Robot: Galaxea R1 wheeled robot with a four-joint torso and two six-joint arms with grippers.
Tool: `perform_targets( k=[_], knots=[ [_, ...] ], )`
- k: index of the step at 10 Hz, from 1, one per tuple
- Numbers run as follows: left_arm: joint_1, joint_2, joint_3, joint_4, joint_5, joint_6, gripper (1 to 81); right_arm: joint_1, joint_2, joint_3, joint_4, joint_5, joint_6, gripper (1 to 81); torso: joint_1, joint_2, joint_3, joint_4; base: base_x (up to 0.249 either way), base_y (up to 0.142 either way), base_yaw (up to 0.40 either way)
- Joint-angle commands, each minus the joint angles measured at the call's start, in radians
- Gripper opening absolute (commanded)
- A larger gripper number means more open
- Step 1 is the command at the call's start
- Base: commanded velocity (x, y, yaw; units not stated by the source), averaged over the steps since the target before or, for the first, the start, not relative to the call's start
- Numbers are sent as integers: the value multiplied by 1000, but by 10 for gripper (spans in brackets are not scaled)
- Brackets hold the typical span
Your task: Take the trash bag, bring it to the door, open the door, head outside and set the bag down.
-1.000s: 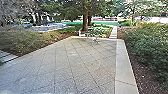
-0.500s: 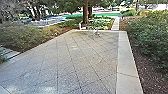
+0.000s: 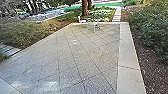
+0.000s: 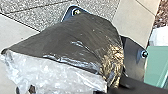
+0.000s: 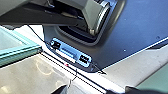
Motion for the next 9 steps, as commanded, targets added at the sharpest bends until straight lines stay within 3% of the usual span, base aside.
perform_targets(
  k=[1,6,9],
  knots=[
    [-188,-111,34,-139,199,-21,10,8,32,21,-8,-56,1,811,0,0,0,0,0,0,0],
    [-373,-224,37,-263,382,-21,10,2,34,26,-7,-53,1,811,0,1,2,0,0,0,0],
    [-478,-259,29,-323,451,-21,10,2,35,26,-5,-53,1,811,0,1,1,0,0,0,0]
  ],
)
